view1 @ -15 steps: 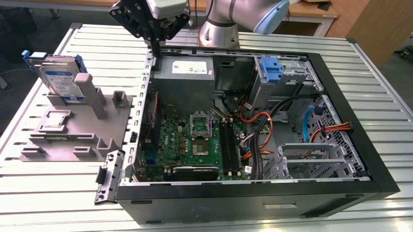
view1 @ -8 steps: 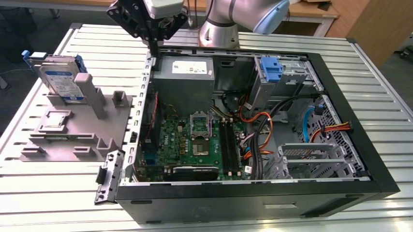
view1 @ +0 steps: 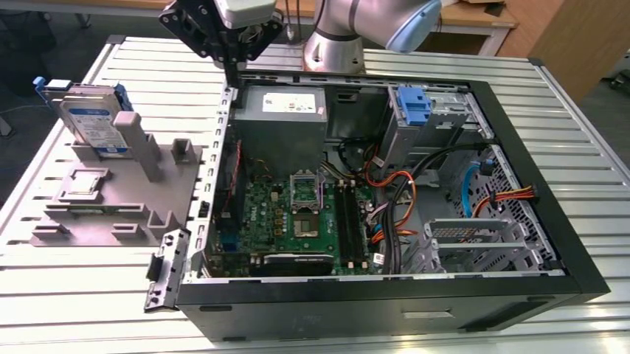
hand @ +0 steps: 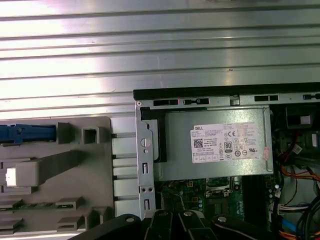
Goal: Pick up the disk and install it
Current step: 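Reach for the disk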
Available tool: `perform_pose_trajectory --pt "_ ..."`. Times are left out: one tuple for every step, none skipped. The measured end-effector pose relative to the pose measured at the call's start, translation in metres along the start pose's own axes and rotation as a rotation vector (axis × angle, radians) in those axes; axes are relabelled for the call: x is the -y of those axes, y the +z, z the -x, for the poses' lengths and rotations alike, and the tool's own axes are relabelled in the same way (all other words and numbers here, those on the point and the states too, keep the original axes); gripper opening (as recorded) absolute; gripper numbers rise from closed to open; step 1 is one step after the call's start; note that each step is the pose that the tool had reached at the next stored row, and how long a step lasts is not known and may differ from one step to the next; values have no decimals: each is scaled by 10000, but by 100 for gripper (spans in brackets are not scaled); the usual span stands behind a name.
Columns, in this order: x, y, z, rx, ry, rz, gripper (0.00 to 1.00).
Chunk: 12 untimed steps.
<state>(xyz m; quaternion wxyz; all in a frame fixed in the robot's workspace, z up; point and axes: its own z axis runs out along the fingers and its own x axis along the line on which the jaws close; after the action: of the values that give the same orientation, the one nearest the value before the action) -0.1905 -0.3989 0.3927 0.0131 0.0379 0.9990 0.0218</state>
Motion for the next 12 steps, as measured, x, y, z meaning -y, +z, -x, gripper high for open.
perform_pose_trajectory --pt "0 0 -3 -1 -1 0 10" --pt "0 0 -5 0 0 0 10" --pt "1 0 -8 0 0 0 10" --pt "1 0 -11 0 0 0 10" --pt "1 0 -15 0 0 0 10" --pt "1 1 -19 1 0 1 10" --pt "2 0 -23 1 0 1 10" --pt "2 0 -26 0 0 0 10" --pt "2 0 -28 0 -1 0 10" --pt "2 0 -30 0 -1 0 10" --pt "3 0 -33 0 0 0 10" --pt "3 0 -35 0 0 0 10"
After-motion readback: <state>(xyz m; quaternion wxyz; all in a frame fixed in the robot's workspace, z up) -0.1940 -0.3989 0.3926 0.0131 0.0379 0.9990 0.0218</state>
